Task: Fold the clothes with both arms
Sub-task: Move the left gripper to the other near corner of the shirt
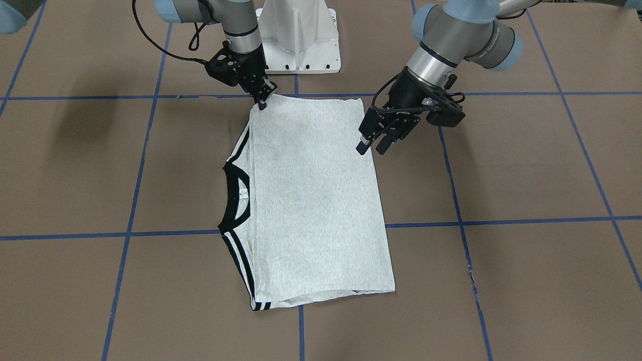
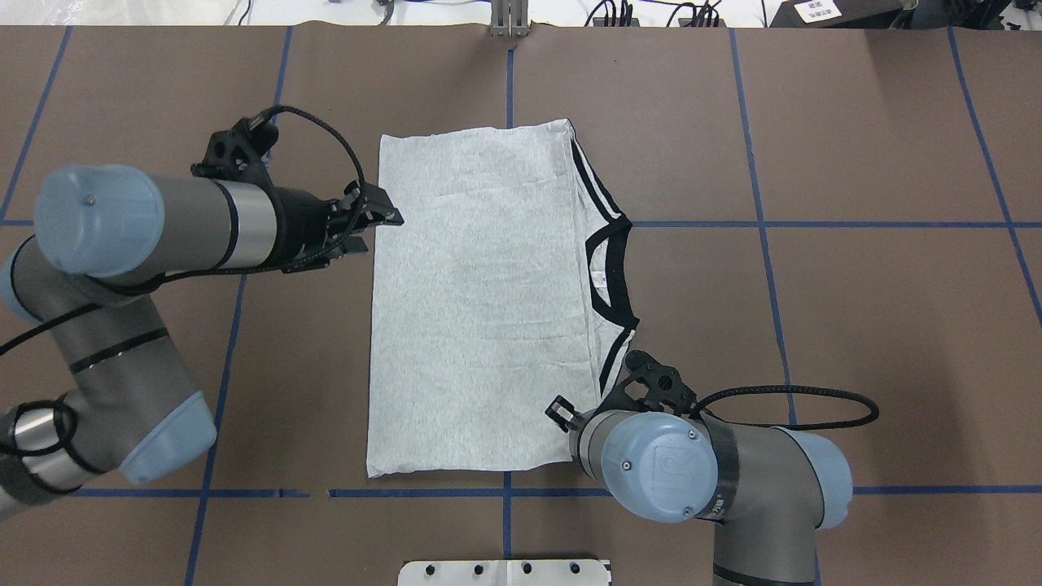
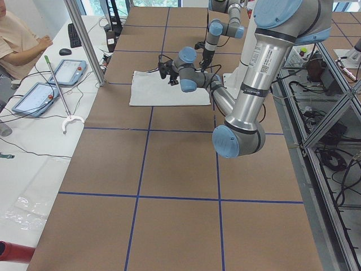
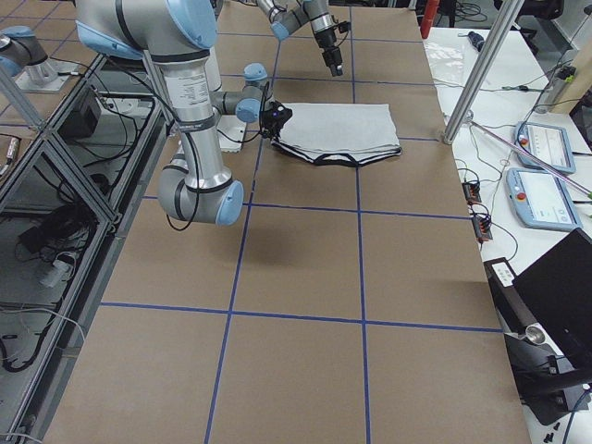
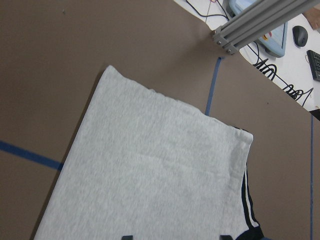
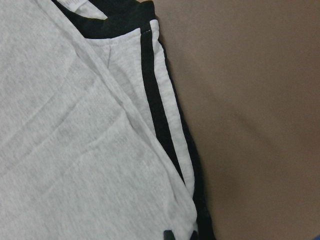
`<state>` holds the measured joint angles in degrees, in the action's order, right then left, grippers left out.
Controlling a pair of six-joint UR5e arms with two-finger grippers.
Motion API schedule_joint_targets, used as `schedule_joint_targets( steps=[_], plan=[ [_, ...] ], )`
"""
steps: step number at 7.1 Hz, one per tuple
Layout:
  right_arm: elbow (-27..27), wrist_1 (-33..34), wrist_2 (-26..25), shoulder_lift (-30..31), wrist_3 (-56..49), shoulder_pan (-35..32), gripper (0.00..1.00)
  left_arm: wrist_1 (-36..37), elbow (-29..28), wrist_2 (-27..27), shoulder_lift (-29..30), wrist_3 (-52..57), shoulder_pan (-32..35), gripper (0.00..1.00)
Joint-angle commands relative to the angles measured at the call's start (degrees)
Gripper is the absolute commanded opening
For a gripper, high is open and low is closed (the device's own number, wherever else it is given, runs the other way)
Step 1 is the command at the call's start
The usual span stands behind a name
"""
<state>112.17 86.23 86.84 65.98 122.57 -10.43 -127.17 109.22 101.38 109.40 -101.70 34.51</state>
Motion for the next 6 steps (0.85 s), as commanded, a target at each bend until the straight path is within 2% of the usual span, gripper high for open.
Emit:
schedule_joint_targets(
  steps=[1, 2, 3, 5, 6],
  plan=[
    [0.77, 0.08, 0.0, 0.99, 0.66, 1.46, 0.0, 0.17, 4.16, -5.19, -4.89, -8.65, -10.2, 0.69],
    [1.29, 0.08, 0.0, 0.99, 0.66, 1.64, 0.0, 0.17, 4.25, -8.71, -5.77, -12.78, -14.77, 0.69],
    [1.73, 0.08, 0.0, 1.25, 0.66, 1.64, 0.0, 0.26, 4.51, -9.01, -5.87, -17.08, -17.52, 0.69],
    [2.17, 0.08, 0.0, 1.69, 0.66, 1.64, 0.0, 8.21, 4.43, -9.71, -5.87, -18.0, -21.13, 0.69],
    [2.17, 0.08, -0.09, 1.69, 0.66, 1.64, 0.0, 9.04, 4.43, -9.71, -6.3, -18.0, -22.19, 0.69]
  ],
)
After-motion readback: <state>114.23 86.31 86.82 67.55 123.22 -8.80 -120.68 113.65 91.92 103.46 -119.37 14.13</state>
